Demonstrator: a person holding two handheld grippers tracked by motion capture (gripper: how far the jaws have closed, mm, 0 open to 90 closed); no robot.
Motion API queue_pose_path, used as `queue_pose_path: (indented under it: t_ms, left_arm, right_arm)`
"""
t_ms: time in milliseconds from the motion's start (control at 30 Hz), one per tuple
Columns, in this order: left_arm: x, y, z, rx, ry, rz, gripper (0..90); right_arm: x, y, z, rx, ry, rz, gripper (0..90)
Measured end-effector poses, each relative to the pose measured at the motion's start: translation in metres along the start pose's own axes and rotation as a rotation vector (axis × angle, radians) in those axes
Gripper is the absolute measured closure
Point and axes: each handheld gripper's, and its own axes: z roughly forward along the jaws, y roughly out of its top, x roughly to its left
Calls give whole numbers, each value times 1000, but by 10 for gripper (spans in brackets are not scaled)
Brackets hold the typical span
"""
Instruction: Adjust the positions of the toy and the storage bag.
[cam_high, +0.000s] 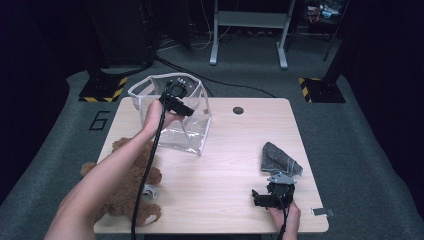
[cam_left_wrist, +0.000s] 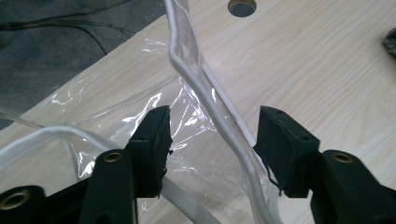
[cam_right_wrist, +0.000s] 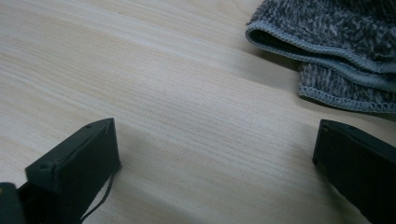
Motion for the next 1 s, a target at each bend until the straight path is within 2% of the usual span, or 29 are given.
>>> queue_pose_path:
  t_ms: [100, 133, 200, 267, 533, 700, 900, 967, 1000]
  left_arm:
    - [-5, -6, 3, -4, 11, 15, 607]
    - [-6, -7, 4, -4, 15, 23, 691]
    - [-8, -7, 4, -22, 15, 31, 767]
    - [-11, -5, 4, -42, 15, 44, 807]
    - [-27, 11, 9, -88, 5, 66, 818]
    - [-36, 16, 13, -115, -25, 79, 816]
    - [-50, 22, 18, -136, -45, 74, 810]
    - [-52, 22, 19, -139, -56, 78, 769]
    - [-51, 21, 19, -137, -54, 77, 715]
  right_arm:
    - [0, 0, 0, 0, 0, 0, 0]
    - [0, 0, 0, 0, 0, 0, 0]
    - [0, 0, 0, 0, 0, 0, 0]
    - [0, 0, 0, 0, 0, 0, 0]
    - [0, 0, 0, -2, 1, 4, 0]
    - [0, 0, 0, 1, -1, -2, 0]
    - [0, 0, 0, -2, -2, 0, 0]
    - [0, 0, 0, 0, 0, 0, 0]
    - [0, 0, 0, 0, 0, 0, 0]
